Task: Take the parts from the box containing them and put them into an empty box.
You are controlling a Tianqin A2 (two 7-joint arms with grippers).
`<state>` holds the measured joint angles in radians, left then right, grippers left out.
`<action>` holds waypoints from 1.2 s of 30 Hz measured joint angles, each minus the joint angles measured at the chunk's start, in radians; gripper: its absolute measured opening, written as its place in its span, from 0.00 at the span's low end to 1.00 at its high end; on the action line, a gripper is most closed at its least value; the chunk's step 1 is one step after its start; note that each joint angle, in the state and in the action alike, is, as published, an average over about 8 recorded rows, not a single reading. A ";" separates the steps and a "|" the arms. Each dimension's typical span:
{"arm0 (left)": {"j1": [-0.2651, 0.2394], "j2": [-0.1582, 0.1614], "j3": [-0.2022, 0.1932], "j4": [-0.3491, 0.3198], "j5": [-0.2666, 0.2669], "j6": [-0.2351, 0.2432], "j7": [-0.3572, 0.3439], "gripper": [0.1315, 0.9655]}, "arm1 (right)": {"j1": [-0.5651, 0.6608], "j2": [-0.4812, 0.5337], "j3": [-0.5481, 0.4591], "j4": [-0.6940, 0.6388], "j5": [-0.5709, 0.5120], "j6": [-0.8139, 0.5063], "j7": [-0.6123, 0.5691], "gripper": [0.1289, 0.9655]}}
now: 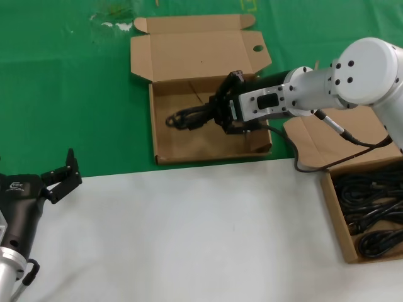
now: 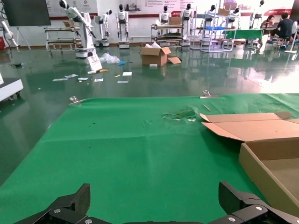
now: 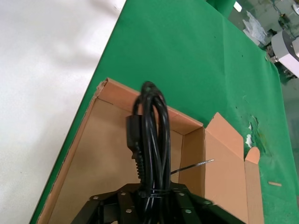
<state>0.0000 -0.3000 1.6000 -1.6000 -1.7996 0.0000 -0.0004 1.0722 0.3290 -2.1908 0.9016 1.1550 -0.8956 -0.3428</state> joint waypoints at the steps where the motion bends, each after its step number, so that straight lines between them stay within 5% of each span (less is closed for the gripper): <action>1: 0.000 0.000 0.000 0.000 0.000 0.000 0.000 1.00 | 0.000 0.000 0.000 0.000 0.000 0.000 0.000 0.03; 18: 0.000 0.000 0.000 0.000 0.000 0.000 0.000 1.00 | 0.000 0.000 0.000 0.000 0.000 0.000 0.000 0.26; 36: 0.000 0.000 0.000 0.000 0.000 0.000 0.000 1.00 | 0.000 0.000 0.000 0.000 0.000 0.000 0.000 0.68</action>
<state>0.0000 -0.3000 1.6000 -1.6000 -1.7996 0.0000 -0.0004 1.0722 0.3291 -2.1908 0.9016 1.1550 -0.8956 -0.3429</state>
